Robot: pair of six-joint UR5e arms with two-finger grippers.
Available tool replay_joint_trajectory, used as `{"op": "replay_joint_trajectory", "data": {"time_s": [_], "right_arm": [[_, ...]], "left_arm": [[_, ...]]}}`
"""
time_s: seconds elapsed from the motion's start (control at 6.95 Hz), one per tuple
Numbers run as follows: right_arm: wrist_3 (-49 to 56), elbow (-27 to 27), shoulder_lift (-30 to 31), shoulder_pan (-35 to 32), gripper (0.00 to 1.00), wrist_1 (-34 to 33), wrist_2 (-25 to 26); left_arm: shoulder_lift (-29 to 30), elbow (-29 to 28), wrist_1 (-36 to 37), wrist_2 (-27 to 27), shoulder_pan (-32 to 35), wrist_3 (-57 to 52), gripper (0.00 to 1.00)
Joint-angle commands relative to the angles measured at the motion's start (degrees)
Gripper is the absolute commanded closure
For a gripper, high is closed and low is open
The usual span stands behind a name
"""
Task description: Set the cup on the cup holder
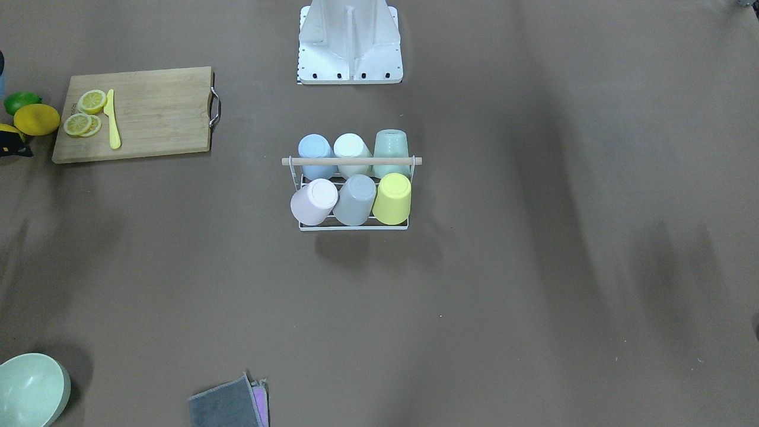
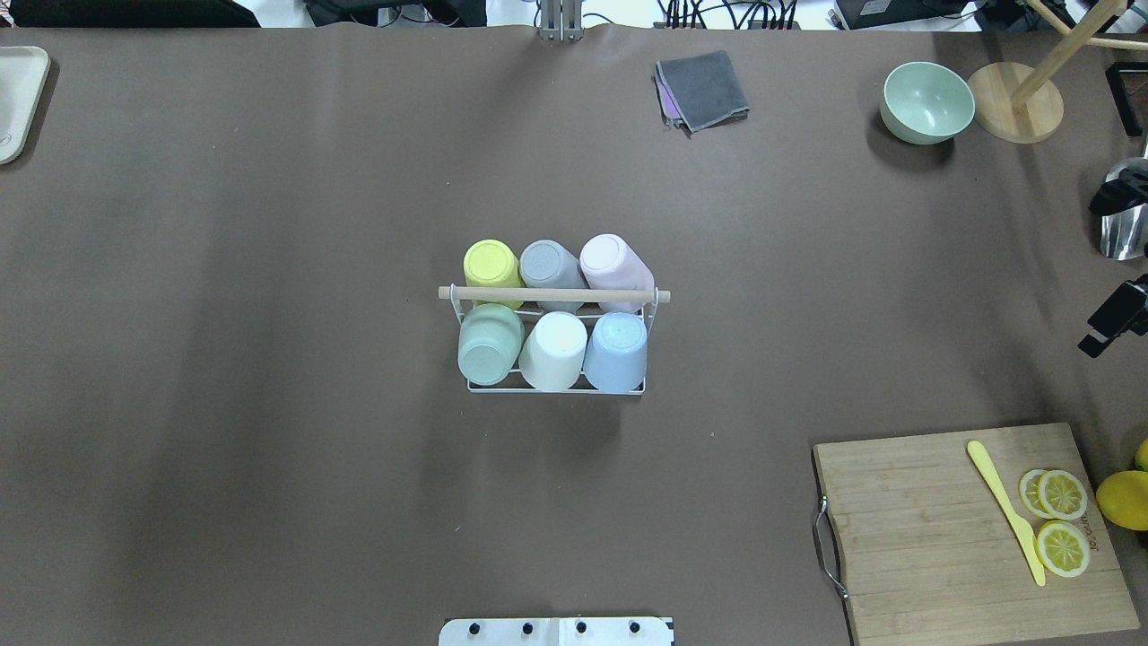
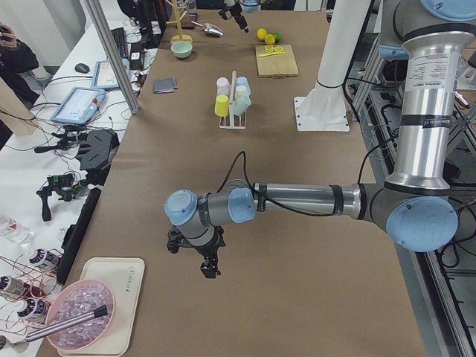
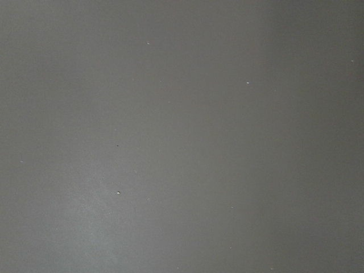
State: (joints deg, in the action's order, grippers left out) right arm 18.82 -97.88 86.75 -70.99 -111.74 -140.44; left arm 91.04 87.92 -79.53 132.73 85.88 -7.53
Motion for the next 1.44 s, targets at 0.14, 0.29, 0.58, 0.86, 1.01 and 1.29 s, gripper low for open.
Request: {"op": "replay_joint_trajectory", "data": {"time_s": [0.14, 0.29, 0.58, 0.86, 1.01, 1.29], "right_arm": [[-12.33, -2.57, 0.87, -5.81, 0.04, 4.24, 4.81], [-15.79, -2.23, 1.05, -7.82, 0.04, 8.25, 7.95], [-23.27, -2.14, 0.79, -11.43, 0.01, 9.78, 10.54], [-23.56, -2.06, 0.17, -14.25, 0.01, 9.78, 9.84], [-25.39, -2.05, 0.08, -15.13, 0.01, 9.7, 7.92], [-26.73, -1.71, 0.08, -15.23, 0.01, 9.7, 5.18]], "left_arm": [[-2.1, -0.64, -9.41, 7.33, -0.1, 10.07, 0.03], [-2.18, -0.64, -9.42, 7.37, -0.18, 9.81, 0.03], [-2.1, -0.38, -9.5, 7.02, -0.27, 9.64, 0.03], [-1.83, -0.2, -9.32, 5.78, -0.36, 9.2, 0.03], [-2.1, -0.2, -9.5, 6.39, -0.36, 9.2, 0.03], [-2.1, -0.37, -10.73, 6.4, -0.36, 9.2, 0.03]]}}
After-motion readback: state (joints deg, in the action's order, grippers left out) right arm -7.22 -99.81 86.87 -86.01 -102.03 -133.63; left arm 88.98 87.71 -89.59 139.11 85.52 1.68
